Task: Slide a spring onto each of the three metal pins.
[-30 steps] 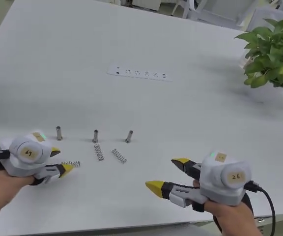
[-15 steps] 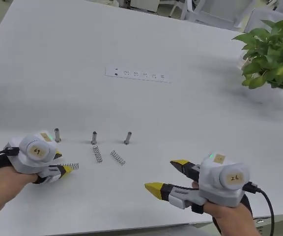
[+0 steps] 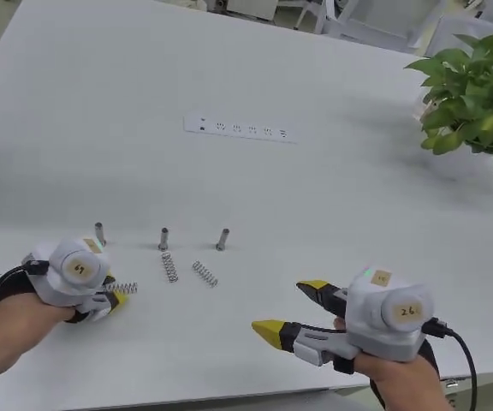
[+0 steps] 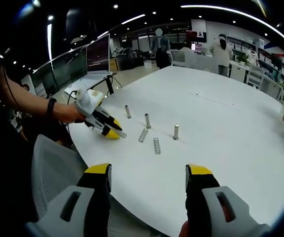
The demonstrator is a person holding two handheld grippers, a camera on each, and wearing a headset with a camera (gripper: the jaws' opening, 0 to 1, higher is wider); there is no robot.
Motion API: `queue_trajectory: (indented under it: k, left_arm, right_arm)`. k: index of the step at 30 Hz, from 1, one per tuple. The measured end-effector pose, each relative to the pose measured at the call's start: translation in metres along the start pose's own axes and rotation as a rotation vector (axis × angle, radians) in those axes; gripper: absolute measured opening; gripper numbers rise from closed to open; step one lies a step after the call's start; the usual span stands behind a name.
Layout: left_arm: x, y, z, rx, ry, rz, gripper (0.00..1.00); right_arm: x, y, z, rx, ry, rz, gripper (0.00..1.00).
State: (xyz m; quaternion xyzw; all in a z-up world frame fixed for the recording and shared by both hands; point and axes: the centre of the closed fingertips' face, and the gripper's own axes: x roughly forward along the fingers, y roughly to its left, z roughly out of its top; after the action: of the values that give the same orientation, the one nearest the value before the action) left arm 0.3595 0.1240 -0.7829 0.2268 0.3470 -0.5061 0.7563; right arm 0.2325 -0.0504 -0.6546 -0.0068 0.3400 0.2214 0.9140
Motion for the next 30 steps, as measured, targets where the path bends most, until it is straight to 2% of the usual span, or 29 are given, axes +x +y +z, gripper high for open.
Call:
queue_trajectory:
  k: [2,4,10,12,17,21,24,30]
  left_arm:
    - [0.001,0.002,-0.001,0.011,0.002,0.017,0.11]
    - [0.001,0.001,-0.002,0.002,0.007,0.011,0.03]
    - [0.004,0.006,-0.005,0.003,0.015,0.031,0.03]
    - [0.001,0.008,-0.002,-0.018,0.001,0.037,0.02]
    - [-0.007,0.011,0.003,-0.028,-0.020,0.048,0.02]
    - [-0.018,0.011,0.010,-0.037,-0.053,0.060,0.02]
    - [-0.019,0.011,0.009,-0.030,-0.061,0.061,0.02]
    - [-0.035,0.001,0.018,0.000,-0.087,0.056,0.02]
  right_arm:
    - [0.000,0.000,0.000,0.002,-0.003,0.001,0.59]
    - [0.000,0.000,0.000,0.003,-0.003,0.002,0.59]
    - [0.005,0.003,-0.002,0.003,0.001,0.016,0.59]
    - [0.006,0.004,-0.001,0.005,-0.002,0.023,0.59]
    - [0.011,0.006,-0.001,0.001,0.000,0.036,0.59]
    - [0.015,0.009,0.002,-0.010,0.000,0.052,0.59]
    - [0.018,0.010,0.003,-0.009,-0.003,0.061,0.59]
    - [0.023,0.017,0.007,-0.032,0.002,0.096,0.58]
